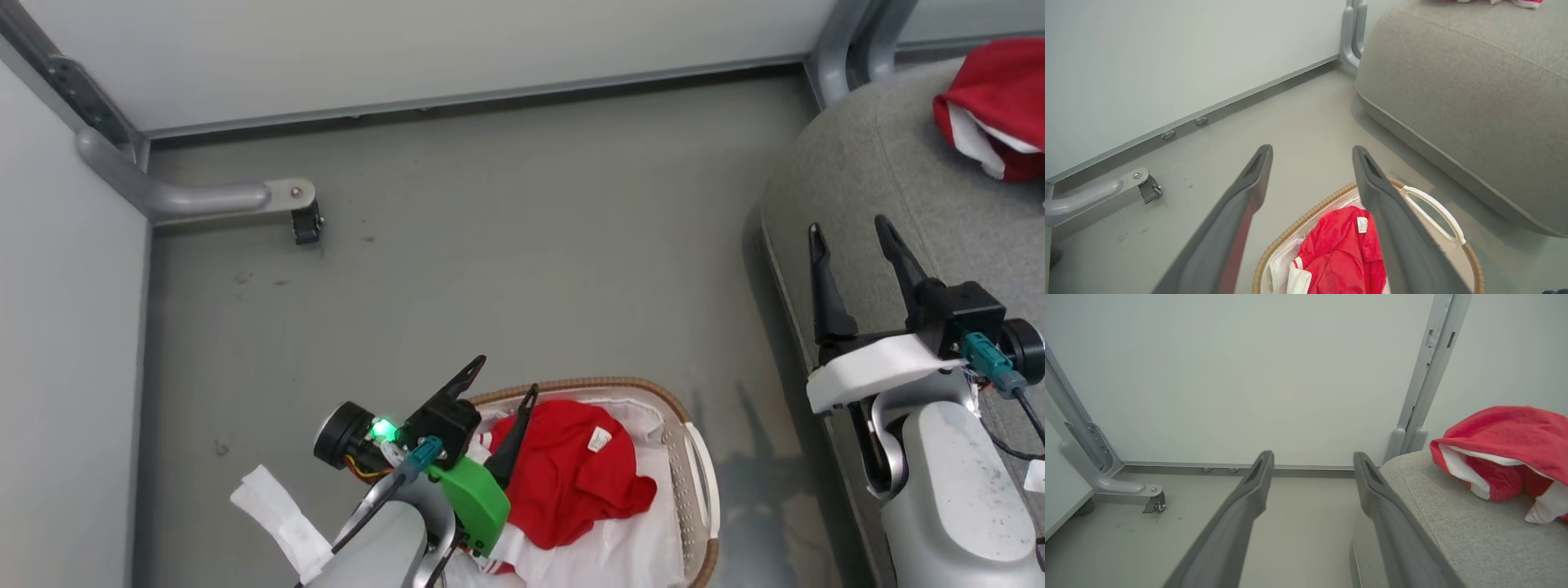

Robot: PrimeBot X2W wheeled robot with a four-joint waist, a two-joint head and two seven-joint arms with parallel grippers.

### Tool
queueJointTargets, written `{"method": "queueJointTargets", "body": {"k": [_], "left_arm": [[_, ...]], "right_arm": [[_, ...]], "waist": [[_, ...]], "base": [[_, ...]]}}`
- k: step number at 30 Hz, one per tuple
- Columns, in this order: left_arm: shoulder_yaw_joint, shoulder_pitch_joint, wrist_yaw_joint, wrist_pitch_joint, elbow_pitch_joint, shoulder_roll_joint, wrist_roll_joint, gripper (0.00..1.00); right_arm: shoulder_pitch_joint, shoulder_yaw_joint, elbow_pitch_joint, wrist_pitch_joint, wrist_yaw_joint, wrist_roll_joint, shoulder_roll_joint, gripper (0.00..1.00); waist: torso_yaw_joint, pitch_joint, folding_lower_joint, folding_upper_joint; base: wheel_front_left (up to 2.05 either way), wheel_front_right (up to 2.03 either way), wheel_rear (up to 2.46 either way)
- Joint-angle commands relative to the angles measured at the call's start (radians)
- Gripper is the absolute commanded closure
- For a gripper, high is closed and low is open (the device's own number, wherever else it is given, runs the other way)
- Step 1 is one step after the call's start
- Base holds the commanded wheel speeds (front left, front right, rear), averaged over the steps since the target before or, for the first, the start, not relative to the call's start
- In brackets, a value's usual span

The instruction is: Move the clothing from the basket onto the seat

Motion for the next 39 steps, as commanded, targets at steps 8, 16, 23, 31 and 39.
{"method": "queueJointTargets", "body": {"k": [8,16,23,31,39], "left_arm": [[-0.155,-0.178,-0.007,-0.001,0.213,0.005,-0.059,0.00],[-0.277,-0.287,0.004,0.014,0.401,0.006,-0.067,0.00],[-0.302,-0.365,0.039,0.011,0.522,0.006,-0.061,0.00],[-0.308,-0.436,0.083,0.007,0.611,0.041,-0.049,0.00],[-0.307,-0.449,0.091,0.050,0.643,0.068,-0.068,0.00]], "right_arm": [[-0.091,0.006,-0.049,-0.002,-0.001,0.034,-0.004,0.00],[-0.169,0.053,-0.120,-0.002,-0.001,0.111,-0.003,0.00],[-0.211,0.071,-0.190,-0.002,-0.001,0.155,-0.003,0.00],[-0.227,0.087,-0.270,-0.002,-0.001,0.210,-0.003,0.00],[-0.213,0.106,-0.283,-0.002,-0.001,0.239,-0.003,0.00]], "waist": [[-0.140,0.353,0.0000,0.0000],[-0.206,0.516,0.0000,0.0000],[-0.253,0.610,0.0000,0.0000],[-0.293,0.671,0.0000,0.0000],[-0.324,0.688,0.0000,0.0000]], "base": [[0.00,0.00,0.00],[0.00,0.00,0.00],[0.00,0.00,0.00],[0.00,0.00,0.00],[0.00,0.00,0.00]]}}
